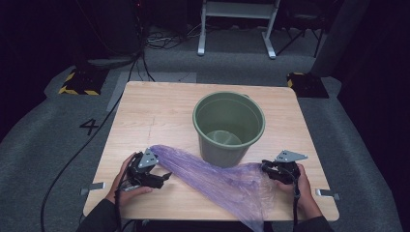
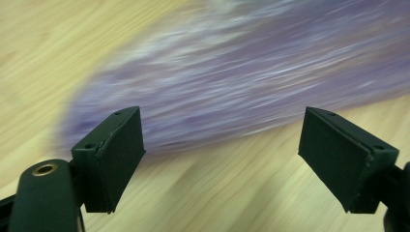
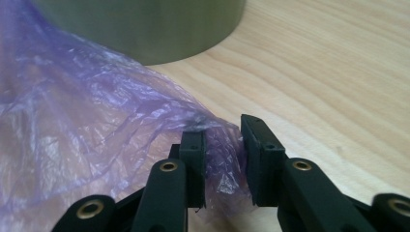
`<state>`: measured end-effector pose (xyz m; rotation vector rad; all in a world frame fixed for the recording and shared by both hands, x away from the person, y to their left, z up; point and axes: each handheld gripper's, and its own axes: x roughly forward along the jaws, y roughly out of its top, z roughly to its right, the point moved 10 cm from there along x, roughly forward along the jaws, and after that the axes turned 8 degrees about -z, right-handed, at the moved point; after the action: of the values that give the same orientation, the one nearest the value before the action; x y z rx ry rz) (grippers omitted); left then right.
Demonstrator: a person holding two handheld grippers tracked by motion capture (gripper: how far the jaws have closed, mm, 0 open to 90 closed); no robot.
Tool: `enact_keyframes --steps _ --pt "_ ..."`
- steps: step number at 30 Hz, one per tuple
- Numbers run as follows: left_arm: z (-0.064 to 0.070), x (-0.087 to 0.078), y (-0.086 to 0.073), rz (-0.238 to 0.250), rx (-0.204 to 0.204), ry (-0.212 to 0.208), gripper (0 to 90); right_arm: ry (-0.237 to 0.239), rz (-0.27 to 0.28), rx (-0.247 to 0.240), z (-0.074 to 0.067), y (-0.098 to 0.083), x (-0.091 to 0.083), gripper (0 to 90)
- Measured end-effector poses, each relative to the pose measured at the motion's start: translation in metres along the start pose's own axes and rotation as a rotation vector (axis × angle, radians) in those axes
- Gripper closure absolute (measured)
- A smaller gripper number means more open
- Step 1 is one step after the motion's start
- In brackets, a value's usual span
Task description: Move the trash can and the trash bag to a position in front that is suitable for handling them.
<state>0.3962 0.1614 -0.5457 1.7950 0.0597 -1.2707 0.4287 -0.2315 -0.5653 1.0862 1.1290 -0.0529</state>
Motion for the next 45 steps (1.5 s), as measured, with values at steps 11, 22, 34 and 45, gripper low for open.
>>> enact_keyframes --steps 11,22,34,45 --pt "-0.016 0.002 -0.020 -0.005 0.001 -0.091 19.4 0.019 0.009 0.053 0.017 0.006 -0.013 39.6" --pt "-0.013 0.013 -0.019 -0.037 0.020 -0.079 37.5 -0.010 0.126 0.068 0.018 0.016 -0.071 29.9" --pt "-0.011 0.015 -0.020 -0.035 0.003 -0.082 46.1 0.246 0.082 -0.162 -0.092 0.022 -0.102 27.4" --pt "-0.013 0.015 -0.020 -0.021 0.002 -0.081 48.4 0.137 -0.166 -0.277 -0.075 -0.030 -0.040 62.6"
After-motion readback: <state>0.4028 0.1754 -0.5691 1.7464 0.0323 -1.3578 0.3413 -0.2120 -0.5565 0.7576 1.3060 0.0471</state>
